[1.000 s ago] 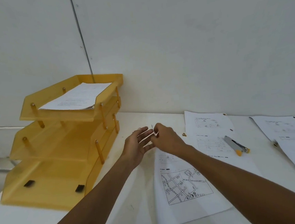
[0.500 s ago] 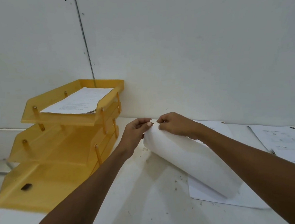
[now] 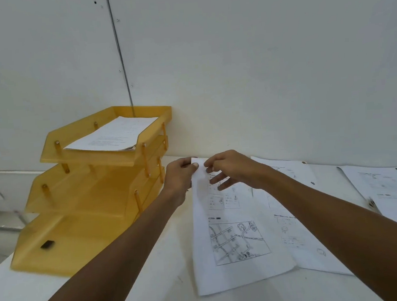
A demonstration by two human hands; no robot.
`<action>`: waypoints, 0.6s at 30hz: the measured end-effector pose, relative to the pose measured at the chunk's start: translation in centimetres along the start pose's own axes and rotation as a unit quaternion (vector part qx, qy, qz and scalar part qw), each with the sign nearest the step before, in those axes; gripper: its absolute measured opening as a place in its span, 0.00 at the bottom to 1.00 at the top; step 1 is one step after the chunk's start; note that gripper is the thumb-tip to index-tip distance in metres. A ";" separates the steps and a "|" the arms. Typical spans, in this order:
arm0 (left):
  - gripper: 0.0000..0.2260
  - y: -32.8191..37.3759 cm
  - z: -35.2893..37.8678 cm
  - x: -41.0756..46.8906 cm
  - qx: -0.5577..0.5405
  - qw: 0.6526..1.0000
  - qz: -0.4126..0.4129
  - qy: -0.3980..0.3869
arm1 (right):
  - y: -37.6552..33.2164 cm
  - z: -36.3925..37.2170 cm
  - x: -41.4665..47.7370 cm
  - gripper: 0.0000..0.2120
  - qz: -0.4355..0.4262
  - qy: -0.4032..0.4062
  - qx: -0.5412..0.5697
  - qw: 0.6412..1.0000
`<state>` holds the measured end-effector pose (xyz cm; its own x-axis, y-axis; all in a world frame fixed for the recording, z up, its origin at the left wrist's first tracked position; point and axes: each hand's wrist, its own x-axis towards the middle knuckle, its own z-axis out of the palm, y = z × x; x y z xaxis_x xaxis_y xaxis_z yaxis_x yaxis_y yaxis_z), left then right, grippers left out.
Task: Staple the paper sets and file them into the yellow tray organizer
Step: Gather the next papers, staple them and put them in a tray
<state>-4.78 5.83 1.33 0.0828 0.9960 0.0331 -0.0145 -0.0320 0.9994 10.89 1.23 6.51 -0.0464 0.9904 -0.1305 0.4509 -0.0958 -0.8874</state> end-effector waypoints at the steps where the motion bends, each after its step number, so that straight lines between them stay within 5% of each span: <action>1: 0.09 0.0 -0.3 0.1 -0.005 1.000 0.003 0.009 | 0.3 -0.4 0.1 0.13 -0.002 0.034 -0.010 0.999; 3: 0.09 0.4 -0.6 0.1 -0.013 1.000 0.019 0.012 | 1.3 -1.4 0.5 0.14 -0.008 0.132 -0.054 0.990; 5: 0.08 1.0 -0.7 0.3 -0.027 0.999 0.033 0.008 | 2.5 -2.3 0.7 0.28 0.010 0.201 -0.052 0.978; 9: 0.07 2.7 -0.9 0.4 -0.077 0.996 0.044 0.007 | 5.0 -4.0 0.1 0.52 0.094 0.153 0.142 0.973; 13: 0.09 4.4 -1.2 1.2 -0.125 0.989 0.061 0.040 | 7.2 -4.7 -0.6 0.29 0.055 0.007 0.239 0.969; 16: 0.11 5.7 -1.3 1.6 -0.076 0.988 0.102 0.090 | 6.3 -4.8 -0.3 0.20 0.002 0.048 0.267 0.962; 18: 0.22 6.4 -1.7 1.7 -0.035 0.994 0.069 0.077 | 5.0 -5.3 -0.1 0.16 -0.034 0.088 0.294 0.951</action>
<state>-6.38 7.43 7.75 -0.0778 0.9835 0.1631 -0.0844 -0.1695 0.9819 17.83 1.22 4.42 0.1159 0.9927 -0.0337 -0.1262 -0.0189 -0.9918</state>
